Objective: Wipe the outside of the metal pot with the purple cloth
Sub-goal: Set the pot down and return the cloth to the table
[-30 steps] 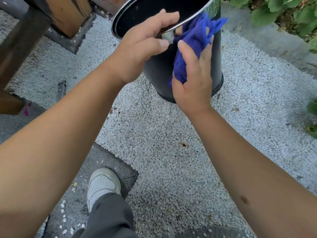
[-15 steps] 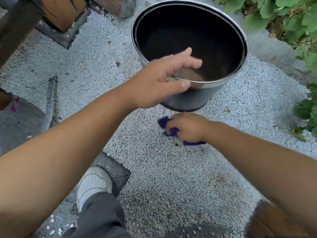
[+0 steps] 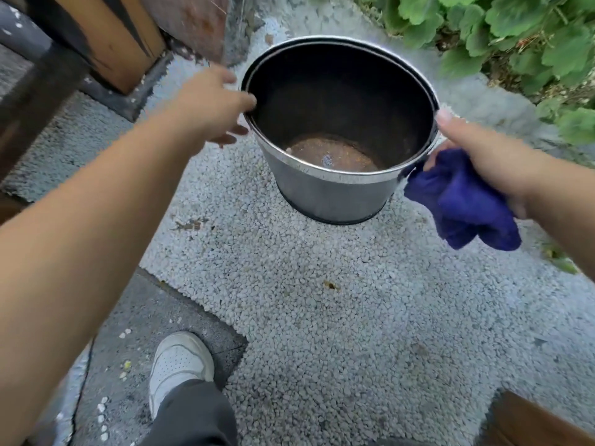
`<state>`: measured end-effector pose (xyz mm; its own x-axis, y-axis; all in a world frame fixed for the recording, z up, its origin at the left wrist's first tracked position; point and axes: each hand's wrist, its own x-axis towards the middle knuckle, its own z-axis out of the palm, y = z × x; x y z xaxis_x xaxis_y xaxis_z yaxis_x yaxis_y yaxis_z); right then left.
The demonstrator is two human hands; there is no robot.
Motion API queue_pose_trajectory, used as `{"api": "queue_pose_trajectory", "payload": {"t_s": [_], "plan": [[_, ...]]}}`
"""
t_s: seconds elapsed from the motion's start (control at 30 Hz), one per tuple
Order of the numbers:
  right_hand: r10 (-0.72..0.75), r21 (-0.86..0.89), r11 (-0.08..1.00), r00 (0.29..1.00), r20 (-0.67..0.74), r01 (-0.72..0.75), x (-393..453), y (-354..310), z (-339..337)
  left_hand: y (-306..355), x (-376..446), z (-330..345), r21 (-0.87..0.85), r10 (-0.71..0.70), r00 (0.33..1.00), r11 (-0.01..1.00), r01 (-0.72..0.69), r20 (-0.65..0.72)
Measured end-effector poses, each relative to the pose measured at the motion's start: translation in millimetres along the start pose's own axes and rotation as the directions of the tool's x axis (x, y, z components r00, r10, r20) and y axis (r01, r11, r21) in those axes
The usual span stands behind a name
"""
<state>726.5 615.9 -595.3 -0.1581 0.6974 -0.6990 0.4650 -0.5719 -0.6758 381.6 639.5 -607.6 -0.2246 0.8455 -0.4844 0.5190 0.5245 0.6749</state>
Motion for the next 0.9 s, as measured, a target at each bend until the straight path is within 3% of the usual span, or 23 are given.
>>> {"api": "queue_pose_trajectory", "payload": {"t_s": [0.17, 0.3, 0.53, 0.77, 0.9], "plan": [[-0.035, -0.286, 0.957, 0.969, -0.244, -0.037, 13, -17, 9, 8, 4, 13, 0.044, -0.013, 0.998, 0.999, 0.010, 0.066], [-0.003, -0.392, 0.913, 0.957, -0.290, -0.116, 20, -26, 13, 14, 3, 19, 0.041, -0.036, 0.999, 0.999, 0.034, 0.037], [-0.092, -0.599, 0.791, 0.945, -0.315, -0.123, 28, -36, -3, 2, -1, 25, -0.083, 0.013, 0.997, 0.996, -0.019, -0.075], [-0.288, -0.767, 0.635, 0.894, -0.343, -0.090, 53, -84, -15, -3, -5, 24, -0.320, -0.029, 0.975, 0.946, -0.044, -0.220], [-0.400, -0.772, 0.633, 0.835, -0.377, -0.046, 75, -110, -17, 4, 4, 20, -0.375, -0.047, 0.954, 0.924, -0.071, -0.296]]}}
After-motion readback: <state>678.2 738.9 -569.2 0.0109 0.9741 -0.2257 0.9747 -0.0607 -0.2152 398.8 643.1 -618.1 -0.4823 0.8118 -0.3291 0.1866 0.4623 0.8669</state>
